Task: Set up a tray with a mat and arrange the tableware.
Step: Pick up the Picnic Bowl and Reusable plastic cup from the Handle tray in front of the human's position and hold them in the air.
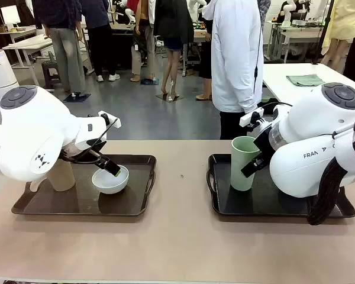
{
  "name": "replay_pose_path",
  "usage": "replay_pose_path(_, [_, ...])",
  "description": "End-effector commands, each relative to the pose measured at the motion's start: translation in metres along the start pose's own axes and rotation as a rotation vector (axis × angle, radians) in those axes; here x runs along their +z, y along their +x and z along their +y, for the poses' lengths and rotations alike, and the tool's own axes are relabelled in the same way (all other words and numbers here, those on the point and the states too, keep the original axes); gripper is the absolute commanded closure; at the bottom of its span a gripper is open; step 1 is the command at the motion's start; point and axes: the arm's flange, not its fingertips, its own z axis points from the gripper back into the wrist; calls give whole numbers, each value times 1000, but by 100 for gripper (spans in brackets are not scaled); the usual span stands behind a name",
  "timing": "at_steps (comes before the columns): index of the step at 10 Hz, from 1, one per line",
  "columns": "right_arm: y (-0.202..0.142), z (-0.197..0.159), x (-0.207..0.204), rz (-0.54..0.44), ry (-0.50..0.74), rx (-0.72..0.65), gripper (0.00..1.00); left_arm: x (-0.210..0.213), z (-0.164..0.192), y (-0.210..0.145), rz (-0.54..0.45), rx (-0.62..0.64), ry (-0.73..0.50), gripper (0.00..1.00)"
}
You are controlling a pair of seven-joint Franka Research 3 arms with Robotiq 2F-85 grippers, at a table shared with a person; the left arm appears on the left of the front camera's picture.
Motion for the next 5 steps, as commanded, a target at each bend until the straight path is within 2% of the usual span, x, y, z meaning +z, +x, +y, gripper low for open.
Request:
replay_pose_path(1, [0,0,0,0,0,0,0,0,0,0,0,0,0,0])
replay_pose_path(5, [0,0,0,0,0,0,0,0,0,0,0,0,0,0])
